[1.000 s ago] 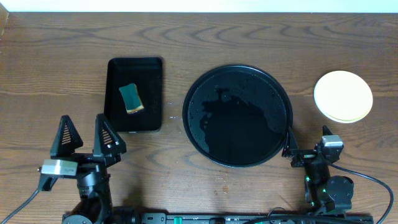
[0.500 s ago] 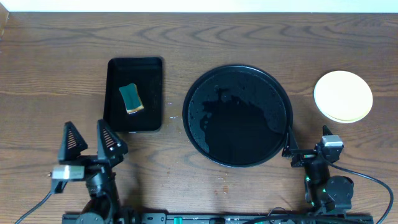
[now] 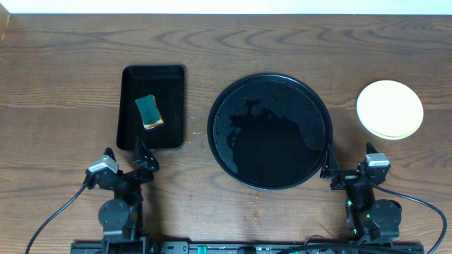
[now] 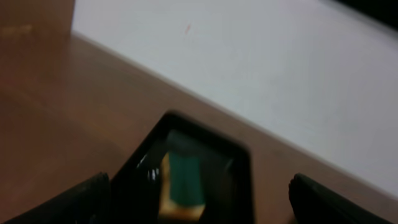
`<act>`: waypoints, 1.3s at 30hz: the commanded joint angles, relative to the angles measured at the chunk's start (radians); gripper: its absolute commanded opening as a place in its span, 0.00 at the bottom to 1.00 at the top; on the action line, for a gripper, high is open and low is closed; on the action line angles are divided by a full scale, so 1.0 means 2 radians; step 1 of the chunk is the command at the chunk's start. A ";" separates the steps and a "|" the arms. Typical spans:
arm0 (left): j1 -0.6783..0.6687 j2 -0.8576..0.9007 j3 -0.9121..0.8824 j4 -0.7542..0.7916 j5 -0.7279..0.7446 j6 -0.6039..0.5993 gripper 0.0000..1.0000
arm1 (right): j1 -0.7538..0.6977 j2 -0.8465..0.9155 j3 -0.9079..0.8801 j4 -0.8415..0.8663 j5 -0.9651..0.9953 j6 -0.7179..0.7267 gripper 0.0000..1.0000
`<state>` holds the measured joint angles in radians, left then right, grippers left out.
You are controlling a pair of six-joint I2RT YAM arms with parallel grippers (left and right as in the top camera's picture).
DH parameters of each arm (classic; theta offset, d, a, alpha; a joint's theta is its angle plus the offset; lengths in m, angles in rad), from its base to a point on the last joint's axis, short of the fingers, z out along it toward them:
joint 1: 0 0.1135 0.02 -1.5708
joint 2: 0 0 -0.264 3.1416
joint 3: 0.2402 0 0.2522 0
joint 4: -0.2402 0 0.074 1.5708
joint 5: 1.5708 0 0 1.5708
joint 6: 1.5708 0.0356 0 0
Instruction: Clean dirty plates on tray and stack at the side
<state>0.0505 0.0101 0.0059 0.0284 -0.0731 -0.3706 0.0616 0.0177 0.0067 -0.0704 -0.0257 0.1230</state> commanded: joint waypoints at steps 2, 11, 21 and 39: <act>-0.001 -0.004 -0.001 -0.034 -0.010 -0.005 0.91 | -0.005 -0.001 -0.001 -0.002 0.001 0.006 0.99; -0.001 -0.004 -0.001 -0.048 -0.006 -0.004 0.91 | -0.005 -0.001 -0.001 -0.002 0.001 0.006 0.99; -0.001 -0.003 -0.001 -0.047 -0.005 -0.004 0.91 | -0.005 -0.001 -0.001 -0.002 0.001 0.005 0.99; -0.001 -0.003 -0.001 -0.047 -0.005 -0.004 0.91 | -0.005 -0.001 -0.001 -0.002 0.001 0.006 0.99</act>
<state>0.0505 0.0101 0.0174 -0.0189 -0.0734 -0.3710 0.0616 0.0177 0.0067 -0.0696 -0.0257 0.1230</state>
